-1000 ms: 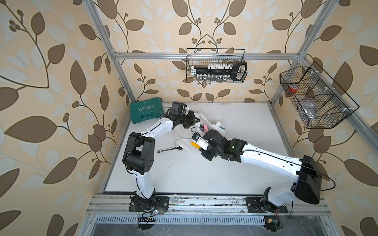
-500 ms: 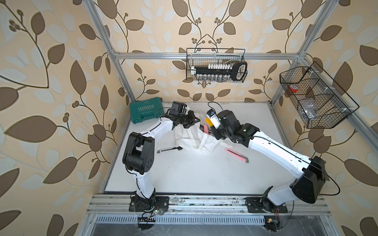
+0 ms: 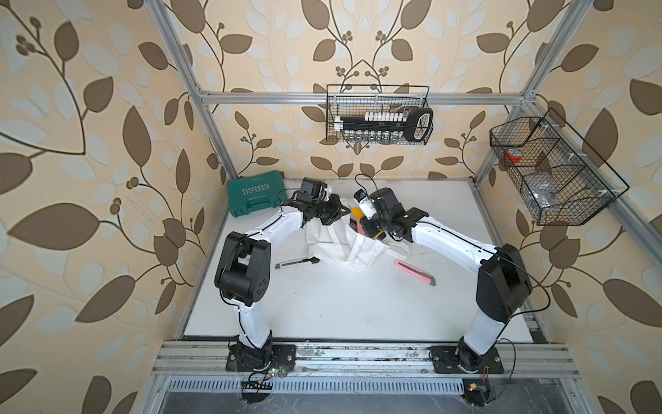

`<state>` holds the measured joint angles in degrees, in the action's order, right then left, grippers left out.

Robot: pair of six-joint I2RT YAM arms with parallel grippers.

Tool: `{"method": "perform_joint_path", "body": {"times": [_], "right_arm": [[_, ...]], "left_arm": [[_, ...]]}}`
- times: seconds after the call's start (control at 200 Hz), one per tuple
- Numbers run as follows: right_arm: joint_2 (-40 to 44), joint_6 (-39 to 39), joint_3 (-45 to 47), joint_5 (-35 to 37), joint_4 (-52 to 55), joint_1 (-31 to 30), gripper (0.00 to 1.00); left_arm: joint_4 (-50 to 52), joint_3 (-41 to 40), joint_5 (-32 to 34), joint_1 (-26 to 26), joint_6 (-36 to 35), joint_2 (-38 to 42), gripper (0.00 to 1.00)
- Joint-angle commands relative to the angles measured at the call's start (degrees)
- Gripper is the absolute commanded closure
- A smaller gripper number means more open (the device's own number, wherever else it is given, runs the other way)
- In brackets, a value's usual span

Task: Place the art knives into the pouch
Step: Place the utility knife in the pouch.

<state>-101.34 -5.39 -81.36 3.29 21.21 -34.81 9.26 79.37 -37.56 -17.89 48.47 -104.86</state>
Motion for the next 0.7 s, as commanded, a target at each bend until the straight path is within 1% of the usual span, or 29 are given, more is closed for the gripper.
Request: {"method": "perform_joint_path", "body": {"times": [0.0,0.135,0.28,0.485,0.54,0.605,0.695], "right_arm": [[-0.19,-0.24,-1.08,-2.99,-2.41,0.13,0.71],[-1.75,-0.35,-2.6,-3.88,-1.38,0.13,0.71],[-2.16,-0.39,-2.29,-4.39,-1.93,0.18,0.71],[-5.95,-0.85,-5.44,-3.92,-1.4,0.57,0.7],[-6.56,-0.94,-6.12,-3.76,-0.97,0.69,0.66],[-6.19,-0.94,-6.13,-3.46,-0.75,0.71,0.55],[-4.59,-0.94,-4.85,-2.9,-0.79,0.71,0.46]], "left_arm": [[-1.68,0.63,-2.12,0.58,-0.04,1.84,1.0],[-1.87,0.35,-2.17,0.58,-0.04,1.59,1.0],[-1.96,0.48,-2.17,0.55,0.02,1.42,1.0],[-1.96,0.35,-2.25,0.58,0.0,1.58,1.0],[-1.96,0.47,-2.25,0.58,0.0,1.63,1.0],[-1.96,0.44,-2.25,0.58,-0.04,1.63,1.0],[-1.92,0.44,-2.25,0.58,0.03,1.54,1.0]]}}
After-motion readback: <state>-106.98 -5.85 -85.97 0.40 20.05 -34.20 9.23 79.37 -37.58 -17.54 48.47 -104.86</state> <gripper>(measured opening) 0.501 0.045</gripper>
